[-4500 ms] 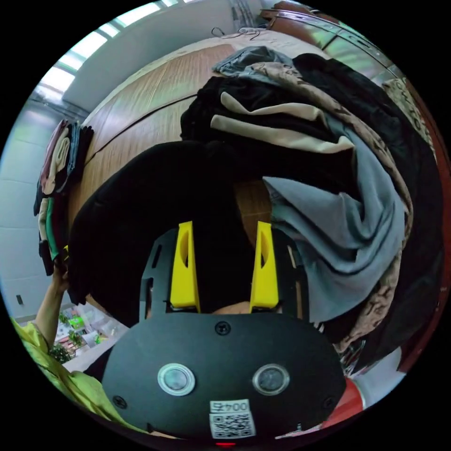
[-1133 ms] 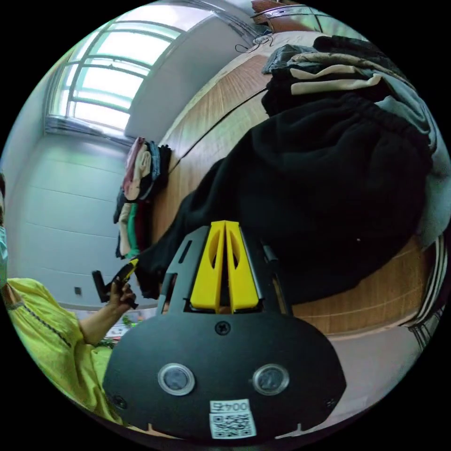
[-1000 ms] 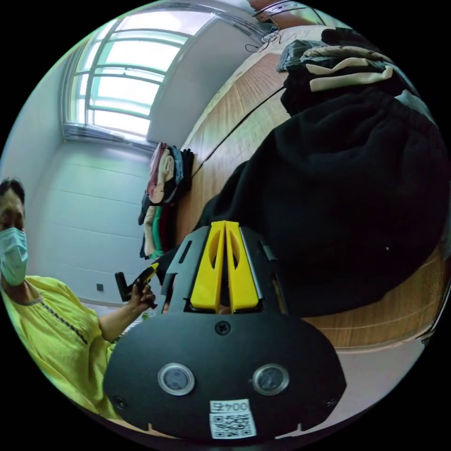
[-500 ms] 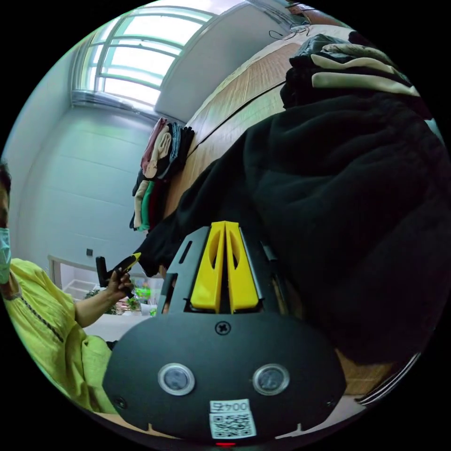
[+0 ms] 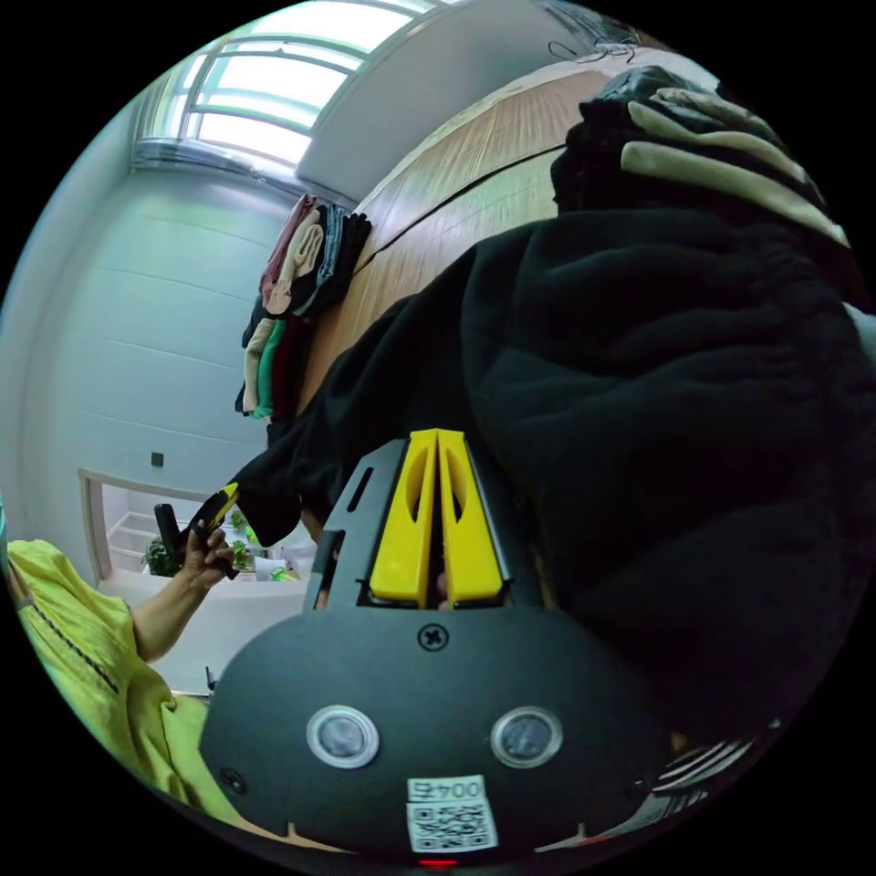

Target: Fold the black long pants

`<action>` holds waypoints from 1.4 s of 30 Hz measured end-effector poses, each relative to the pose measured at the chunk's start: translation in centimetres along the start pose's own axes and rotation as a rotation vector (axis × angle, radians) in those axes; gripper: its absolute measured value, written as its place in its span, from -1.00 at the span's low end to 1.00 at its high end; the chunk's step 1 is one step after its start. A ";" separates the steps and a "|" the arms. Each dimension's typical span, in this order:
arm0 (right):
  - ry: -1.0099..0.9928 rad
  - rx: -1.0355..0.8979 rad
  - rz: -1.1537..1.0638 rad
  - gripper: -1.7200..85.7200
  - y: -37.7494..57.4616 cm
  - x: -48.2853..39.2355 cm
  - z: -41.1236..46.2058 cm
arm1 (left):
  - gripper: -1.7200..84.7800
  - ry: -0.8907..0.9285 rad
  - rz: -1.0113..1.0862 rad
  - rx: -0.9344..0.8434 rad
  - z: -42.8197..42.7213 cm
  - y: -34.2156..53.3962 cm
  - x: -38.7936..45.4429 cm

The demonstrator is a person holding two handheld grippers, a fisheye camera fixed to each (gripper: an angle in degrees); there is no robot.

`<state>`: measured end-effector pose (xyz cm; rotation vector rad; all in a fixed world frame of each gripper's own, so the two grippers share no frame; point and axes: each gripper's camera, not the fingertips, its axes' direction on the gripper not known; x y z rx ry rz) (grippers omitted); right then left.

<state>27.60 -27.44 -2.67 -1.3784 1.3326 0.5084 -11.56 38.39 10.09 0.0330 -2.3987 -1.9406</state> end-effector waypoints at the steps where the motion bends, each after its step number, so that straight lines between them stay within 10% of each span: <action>1: 0.018 0.012 -0.003 -0.98 0.1 -0.3 -0.6 | -0.81 -0.009 0.016 0.006 0.4 0.0 -0.5; 8: 0.345 -0.023 -0.039 -0.98 1.4 -1.8 -4.3 | -0.78 -0.027 0.012 -0.039 3.3 -0.3 -5.0; 42: 0.248 -0.131 -0.166 -0.98 -8.1 2.0 0.1 | -0.80 -0.293 -0.182 0.020 10.4 -2.5 -0.7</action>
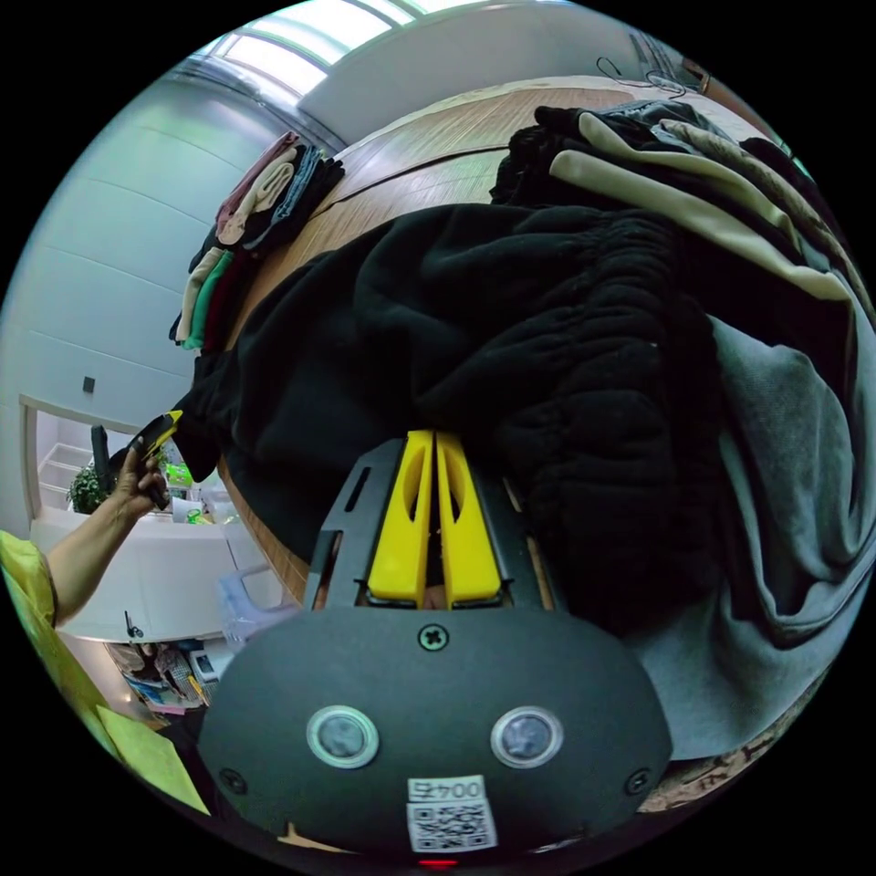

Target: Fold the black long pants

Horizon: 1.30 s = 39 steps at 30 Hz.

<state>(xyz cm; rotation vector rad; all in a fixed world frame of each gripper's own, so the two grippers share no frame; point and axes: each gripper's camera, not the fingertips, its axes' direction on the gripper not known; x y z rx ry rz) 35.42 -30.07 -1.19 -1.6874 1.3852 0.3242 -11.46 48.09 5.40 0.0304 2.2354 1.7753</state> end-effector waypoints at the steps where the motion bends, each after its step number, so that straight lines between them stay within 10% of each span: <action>1: 0.000 -0.001 0.000 -0.98 -0.1 0.0 0.0 | -0.80 -0.001 -0.008 0.000 -0.1 0.0 -0.1; 39: 0.053 -0.007 0.055 -0.98 -0.8 -1.9 1.6 | -0.86 0.004 0.067 -0.046 -4.4 -5.2 -2.8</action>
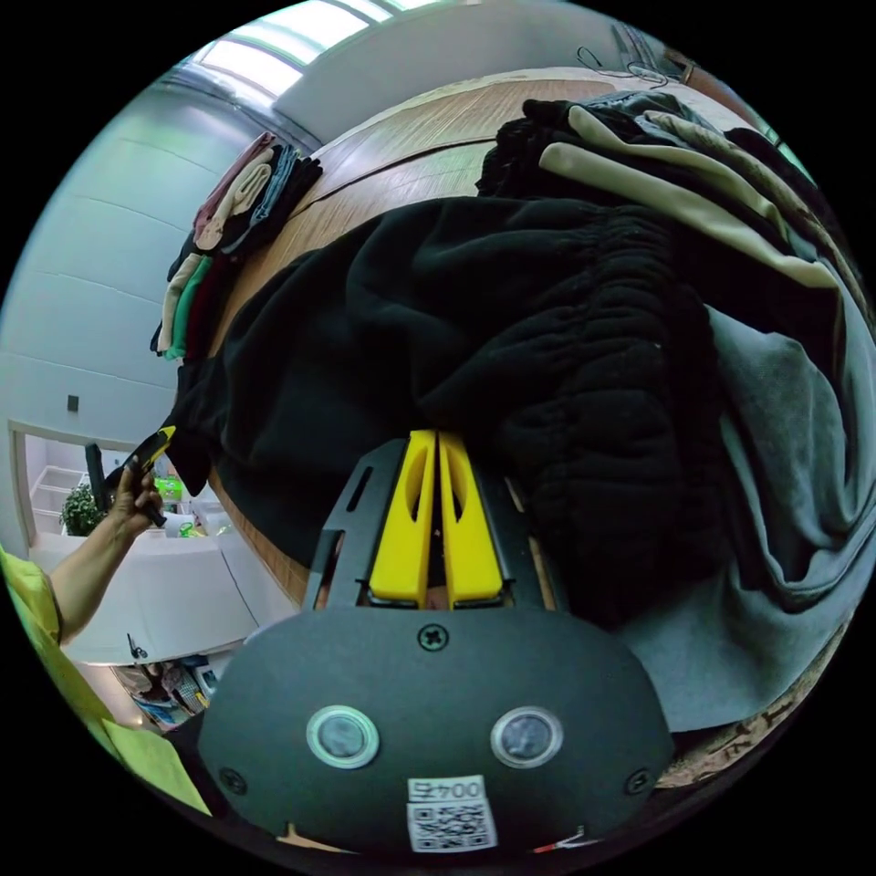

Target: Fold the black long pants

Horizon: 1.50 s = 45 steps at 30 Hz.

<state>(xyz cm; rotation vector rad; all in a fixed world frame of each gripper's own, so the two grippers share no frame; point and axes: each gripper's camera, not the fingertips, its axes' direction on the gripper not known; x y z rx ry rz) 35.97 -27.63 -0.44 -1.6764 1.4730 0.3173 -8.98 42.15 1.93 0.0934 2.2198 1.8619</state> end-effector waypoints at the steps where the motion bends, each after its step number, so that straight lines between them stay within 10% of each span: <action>1: 0.004 0.005 0.001 -0.98 0.2 -0.1 0.1 | -0.87 0.005 -0.001 0.000 -0.2 -0.2 -0.3; 25: 0.054 0.358 0.122 -0.98 9.5 -0.7 4.1 | -0.89 -0.228 0.498 0.072 3.0 -6.4 -5.4; 45: -0.223 0.440 0.116 -0.98 15.4 4.0 5.9 | -0.90 -0.055 0.421 0.204 -0.3 -5.9 -9.3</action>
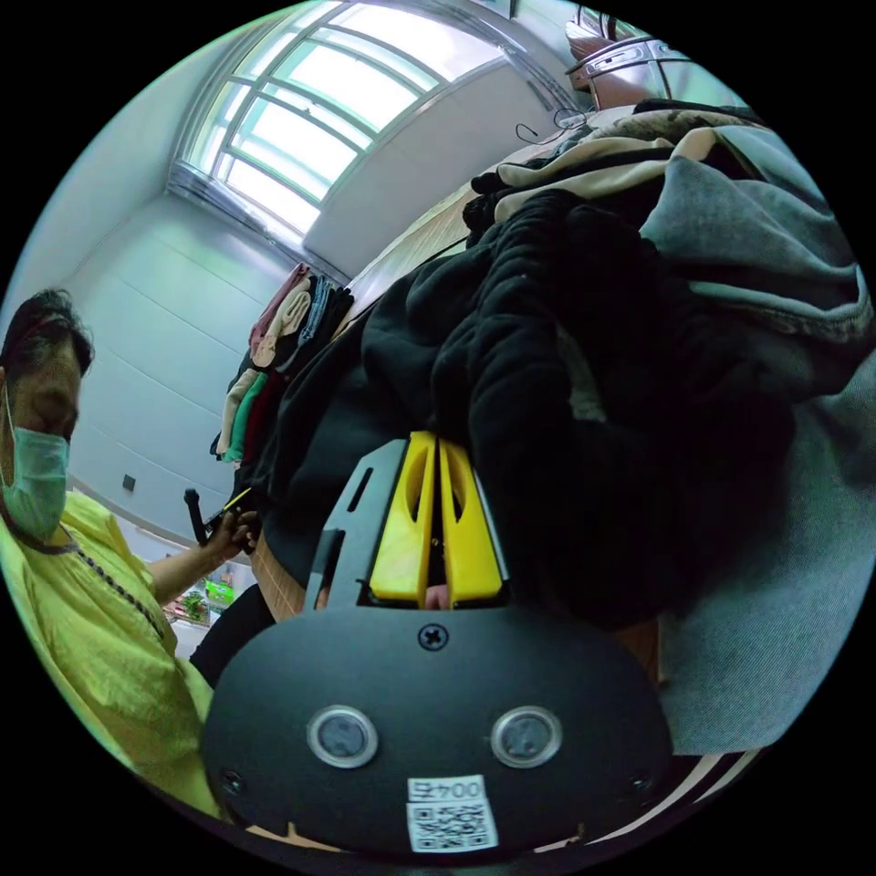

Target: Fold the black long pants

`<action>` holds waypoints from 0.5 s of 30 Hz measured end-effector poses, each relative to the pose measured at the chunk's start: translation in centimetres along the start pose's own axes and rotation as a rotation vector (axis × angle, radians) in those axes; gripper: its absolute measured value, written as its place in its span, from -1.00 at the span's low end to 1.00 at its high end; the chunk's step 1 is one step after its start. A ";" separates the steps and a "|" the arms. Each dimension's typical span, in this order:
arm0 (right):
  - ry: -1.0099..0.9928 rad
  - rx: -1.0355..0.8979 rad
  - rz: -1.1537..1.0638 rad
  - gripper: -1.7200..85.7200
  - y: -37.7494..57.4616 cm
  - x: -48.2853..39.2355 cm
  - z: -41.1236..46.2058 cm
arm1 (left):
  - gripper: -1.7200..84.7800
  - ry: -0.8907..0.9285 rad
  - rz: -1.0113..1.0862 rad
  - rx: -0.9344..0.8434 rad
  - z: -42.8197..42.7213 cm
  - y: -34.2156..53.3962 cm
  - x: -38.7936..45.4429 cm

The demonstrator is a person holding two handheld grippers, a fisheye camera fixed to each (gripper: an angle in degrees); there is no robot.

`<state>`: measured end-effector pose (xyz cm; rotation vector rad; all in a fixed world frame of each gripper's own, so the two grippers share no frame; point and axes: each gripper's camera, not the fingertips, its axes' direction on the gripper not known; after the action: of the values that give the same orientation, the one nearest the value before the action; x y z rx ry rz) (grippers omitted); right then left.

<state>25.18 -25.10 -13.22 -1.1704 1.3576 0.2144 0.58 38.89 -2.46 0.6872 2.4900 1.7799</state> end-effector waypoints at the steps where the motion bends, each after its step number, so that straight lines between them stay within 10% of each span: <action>1: -0.001 0.002 -0.001 -0.98 0.2 0.0 0.0 | -0.90 0.005 -0.001 0.002 -0.3 0.0 -0.1; 10: 0.002 0.005 0.006 -0.97 1.9 0.3 0.0 | -0.90 0.038 -0.015 0.027 -2.7 0.4 -0.5; 15: 0.368 0.143 -0.135 -0.82 6.8 -10.4 -3.3 | -0.91 0.139 -0.013 0.135 -11.2 2.2 -1.9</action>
<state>15.26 -19.31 -7.47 -1.2134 1.5754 -0.2023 0.26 28.77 3.05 0.5698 2.7185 1.7244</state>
